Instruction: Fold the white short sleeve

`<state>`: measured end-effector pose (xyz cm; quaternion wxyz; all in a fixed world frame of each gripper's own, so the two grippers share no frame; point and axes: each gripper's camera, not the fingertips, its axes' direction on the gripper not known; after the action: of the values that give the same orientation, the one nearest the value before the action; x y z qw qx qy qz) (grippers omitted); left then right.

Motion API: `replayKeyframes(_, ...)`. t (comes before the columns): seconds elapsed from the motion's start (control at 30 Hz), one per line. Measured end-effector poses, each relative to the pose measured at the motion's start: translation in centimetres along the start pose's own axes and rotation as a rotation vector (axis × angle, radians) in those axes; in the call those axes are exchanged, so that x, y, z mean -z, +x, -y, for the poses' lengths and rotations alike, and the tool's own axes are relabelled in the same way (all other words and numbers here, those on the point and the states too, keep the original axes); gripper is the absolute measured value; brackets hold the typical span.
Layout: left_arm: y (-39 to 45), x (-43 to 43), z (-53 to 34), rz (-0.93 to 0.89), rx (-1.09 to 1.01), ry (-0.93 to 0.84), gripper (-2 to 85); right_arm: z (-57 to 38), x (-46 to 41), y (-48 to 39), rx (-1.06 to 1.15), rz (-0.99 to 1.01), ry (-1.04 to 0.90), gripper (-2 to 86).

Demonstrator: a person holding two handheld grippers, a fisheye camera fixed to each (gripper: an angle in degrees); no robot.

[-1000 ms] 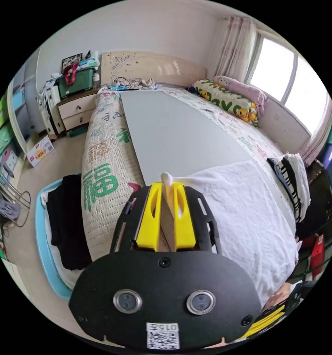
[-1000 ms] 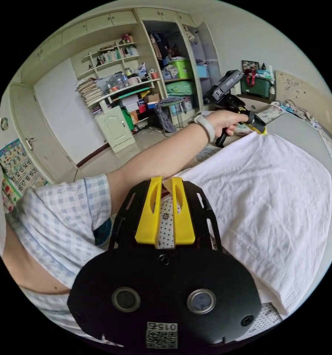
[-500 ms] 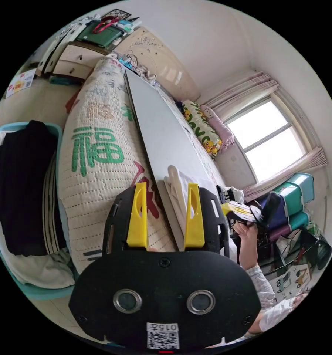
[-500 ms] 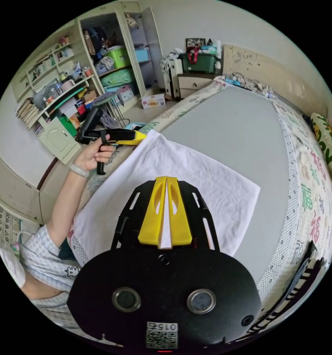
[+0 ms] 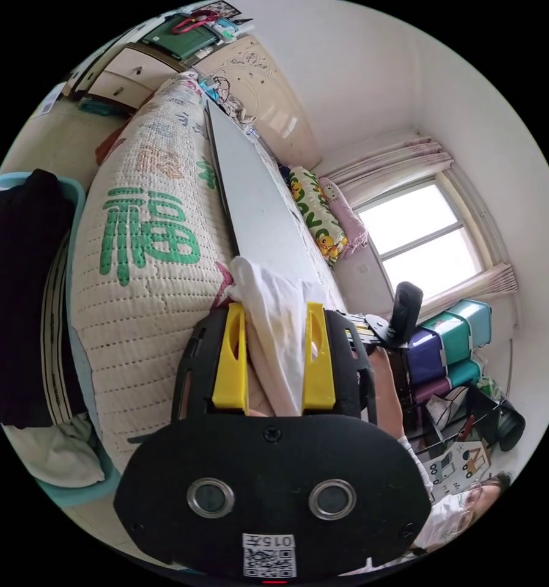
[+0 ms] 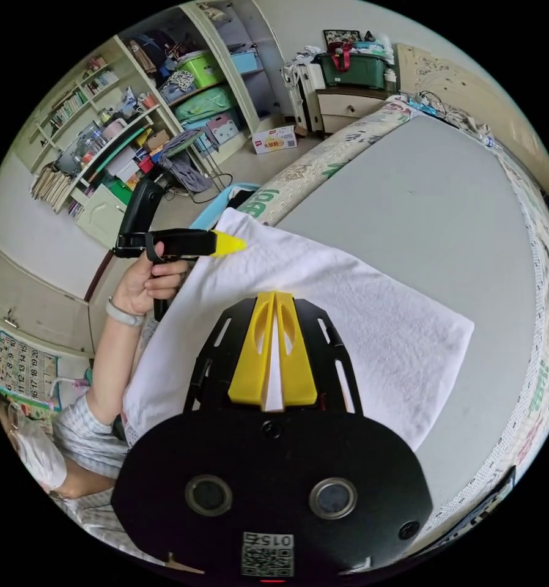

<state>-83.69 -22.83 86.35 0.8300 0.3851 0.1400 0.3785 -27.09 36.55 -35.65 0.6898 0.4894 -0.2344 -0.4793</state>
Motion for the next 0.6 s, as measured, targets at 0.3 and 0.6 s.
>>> replayKeyframes(0.3,-0.1,6.9,3.9,0.058,-0.008,0.031,6.2,-4.6,11.8,4.3,-0.093,-0.209,0.237,8.3)
replayKeyframes(0.6,2.4,15.2,10.5,0.101,-0.046,0.019,5.2,-10.4,13.0,12.1,-0.339,0.041,0.148,9.8)
